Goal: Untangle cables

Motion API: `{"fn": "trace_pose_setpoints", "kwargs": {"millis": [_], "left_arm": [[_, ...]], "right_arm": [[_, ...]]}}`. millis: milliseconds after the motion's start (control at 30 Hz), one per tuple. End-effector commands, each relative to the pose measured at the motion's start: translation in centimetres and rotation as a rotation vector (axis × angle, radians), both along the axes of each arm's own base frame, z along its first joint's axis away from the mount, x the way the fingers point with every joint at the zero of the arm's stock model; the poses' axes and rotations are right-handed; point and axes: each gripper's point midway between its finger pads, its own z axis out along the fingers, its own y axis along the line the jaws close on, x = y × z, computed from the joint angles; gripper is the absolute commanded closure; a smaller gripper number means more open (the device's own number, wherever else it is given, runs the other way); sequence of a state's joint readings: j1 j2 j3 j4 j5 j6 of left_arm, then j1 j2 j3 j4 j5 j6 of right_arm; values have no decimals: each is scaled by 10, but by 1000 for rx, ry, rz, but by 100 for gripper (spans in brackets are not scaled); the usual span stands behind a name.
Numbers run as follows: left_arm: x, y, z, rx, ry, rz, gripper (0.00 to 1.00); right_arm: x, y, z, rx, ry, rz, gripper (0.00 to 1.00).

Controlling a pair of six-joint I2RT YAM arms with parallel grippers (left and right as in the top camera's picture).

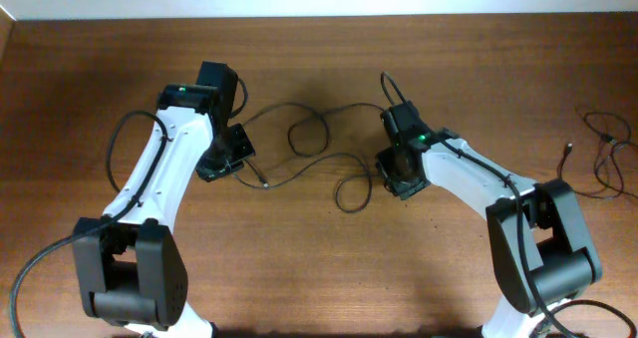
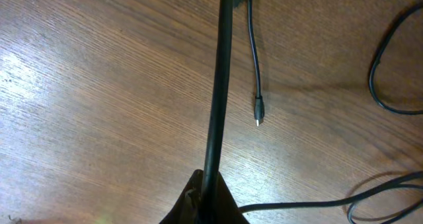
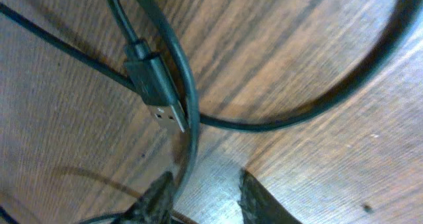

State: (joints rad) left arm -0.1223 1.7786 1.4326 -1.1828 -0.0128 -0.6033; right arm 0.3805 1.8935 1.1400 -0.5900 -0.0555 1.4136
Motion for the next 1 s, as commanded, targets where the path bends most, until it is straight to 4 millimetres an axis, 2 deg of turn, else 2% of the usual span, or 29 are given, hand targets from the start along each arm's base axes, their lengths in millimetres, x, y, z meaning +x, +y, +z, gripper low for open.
{"fn": "trace_pose_setpoints", "kwargs": {"millis": [0,100,167,267,367,400,433,533,600,633,667,700,733,800,833,867,900,933,967], "left_arm": [[1,2,-1,14,5,9,100],[1,1,-1,14,3,8,100],[2,1,-1,14,2,9,100],[1,1,-1,14,3,8,100],[1,2,-1,15,6,8,100],[1,2,-1,14,5,8,100],[1,1,-1,14,4,8,100],[1,1,-1,14,3,8,100],[0,2,-1,15,10,8,100],[-1,2,-1,16,13,8,100],[-1,2,-1,16,13,8,100],[-1,2,-1,16,13,8,100],[-1,2,-1,15,12,8,99],[2,1,-1,14,2,8,98],[2,1,-1,14,2,8,98],[2,1,-1,14,2,9,98],[2,1,-1,14,2,9,99],[1,1,-1,14,2,8,98],[1,1,-1,14,3,8,98]], "right_arm": [[-20,-13,-41,-81,115,-35,73],[-42,-27,-45,-133,207,37,85],[-63,-45,-43,-157,312,34,87],[-83,-65,-38,-130,423,79,93],[-102,-94,-30,-181,521,141,91],[-105,-104,-29,-218,534,166,83],[-106,-108,-28,-236,538,178,77],[-106,-113,-28,-260,542,179,75],[-106,-114,-28,-264,539,179,65],[-105,-117,-27,-286,537,186,65],[-104,-114,-27,-261,535,261,72],[-100,-109,-22,-222,526,379,83],[-93,-108,-10,-217,526,460,89],[-73,-112,17,-251,507,615,86],[-66,-114,23,-268,492,650,83],[-58,-116,27,-289,469,683,68],[-51,-119,27,-315,447,696,58],[-46,-120,26,-333,431,694,53],[-44,-120,25,-333,422,693,53]]}}
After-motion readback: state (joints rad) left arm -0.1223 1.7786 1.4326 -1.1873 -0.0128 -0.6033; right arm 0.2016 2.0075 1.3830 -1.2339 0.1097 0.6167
